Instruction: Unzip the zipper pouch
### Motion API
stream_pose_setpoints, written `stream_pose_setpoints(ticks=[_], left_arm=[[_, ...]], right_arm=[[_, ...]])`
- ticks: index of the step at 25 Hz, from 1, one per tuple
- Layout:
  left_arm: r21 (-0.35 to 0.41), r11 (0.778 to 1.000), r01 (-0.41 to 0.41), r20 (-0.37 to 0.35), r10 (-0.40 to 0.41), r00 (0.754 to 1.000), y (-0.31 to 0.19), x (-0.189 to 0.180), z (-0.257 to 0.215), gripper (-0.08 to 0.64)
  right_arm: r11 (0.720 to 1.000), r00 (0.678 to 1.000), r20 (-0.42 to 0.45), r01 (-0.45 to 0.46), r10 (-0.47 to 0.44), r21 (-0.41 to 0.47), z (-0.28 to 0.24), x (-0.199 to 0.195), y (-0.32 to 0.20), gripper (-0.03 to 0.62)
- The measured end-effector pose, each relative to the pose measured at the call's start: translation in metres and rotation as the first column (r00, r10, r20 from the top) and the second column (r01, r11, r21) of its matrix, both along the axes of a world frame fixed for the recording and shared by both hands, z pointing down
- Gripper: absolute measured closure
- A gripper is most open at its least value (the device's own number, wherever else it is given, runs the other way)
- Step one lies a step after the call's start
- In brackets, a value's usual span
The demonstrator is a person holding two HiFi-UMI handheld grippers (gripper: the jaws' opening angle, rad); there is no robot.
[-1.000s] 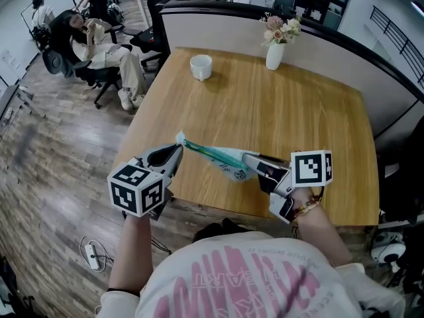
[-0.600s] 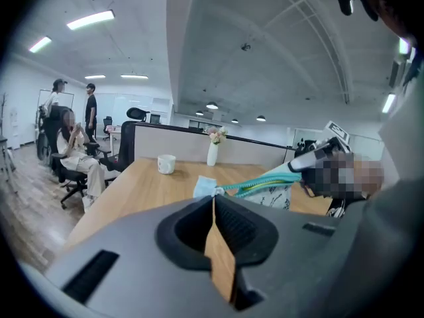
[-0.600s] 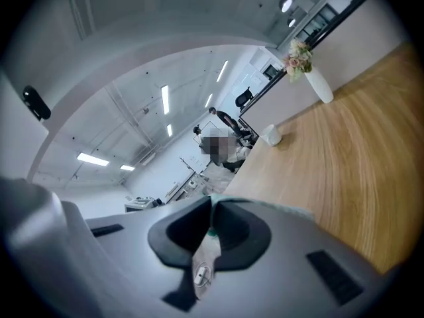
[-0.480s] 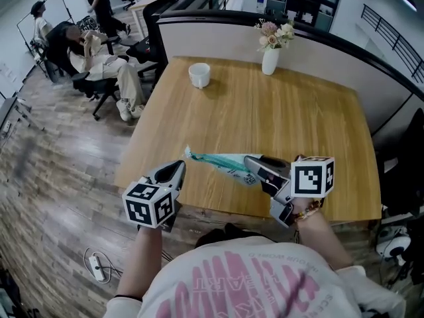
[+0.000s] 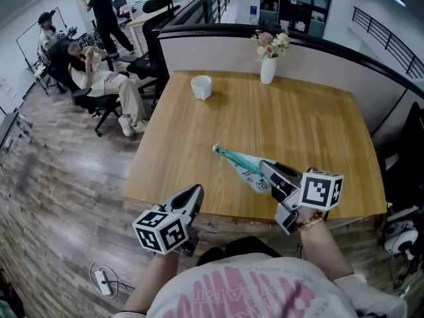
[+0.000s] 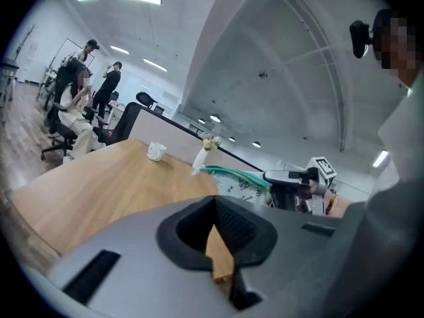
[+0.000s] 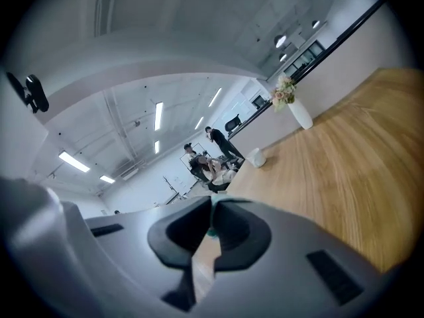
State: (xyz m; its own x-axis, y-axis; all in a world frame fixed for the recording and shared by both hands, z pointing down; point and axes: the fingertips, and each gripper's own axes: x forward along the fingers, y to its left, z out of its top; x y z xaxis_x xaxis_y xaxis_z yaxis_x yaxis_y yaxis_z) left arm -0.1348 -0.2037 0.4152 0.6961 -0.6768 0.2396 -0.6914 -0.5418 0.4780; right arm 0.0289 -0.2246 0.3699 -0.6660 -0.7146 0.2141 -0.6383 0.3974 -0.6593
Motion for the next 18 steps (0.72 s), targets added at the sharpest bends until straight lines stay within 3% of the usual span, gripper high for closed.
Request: stream_pose_setpoints(ticks=[3, 7, 18], left_arm=[[0.051, 0.999, 0.012, -0.024, -0.011, 1.000, 0.010, 0.009, -0.016, 0.557], [0.117, 0.992, 0.057, -0.023, -0.054, 0.998, 0.015, 0.010, -0.035, 0.557], [0.068, 0.996, 0.065, -0.033, -0.063, 0.997, 0.060, 0.056, -0.032, 0.557]], right_arm=[[0.998, 0.998, 0.014, -0.055, 0.054, 0.029, -0.004, 0.005, 0.004, 0.584], [0.994, 0.995, -0.031, -0.089, 0.091, 0.058, -0.003, 0.013, 0.011, 0.586], [0.998, 0.997, -0.054, -0.052, 0.054, 0.046, -0.005, 0.052, 0.052, 0.586]])
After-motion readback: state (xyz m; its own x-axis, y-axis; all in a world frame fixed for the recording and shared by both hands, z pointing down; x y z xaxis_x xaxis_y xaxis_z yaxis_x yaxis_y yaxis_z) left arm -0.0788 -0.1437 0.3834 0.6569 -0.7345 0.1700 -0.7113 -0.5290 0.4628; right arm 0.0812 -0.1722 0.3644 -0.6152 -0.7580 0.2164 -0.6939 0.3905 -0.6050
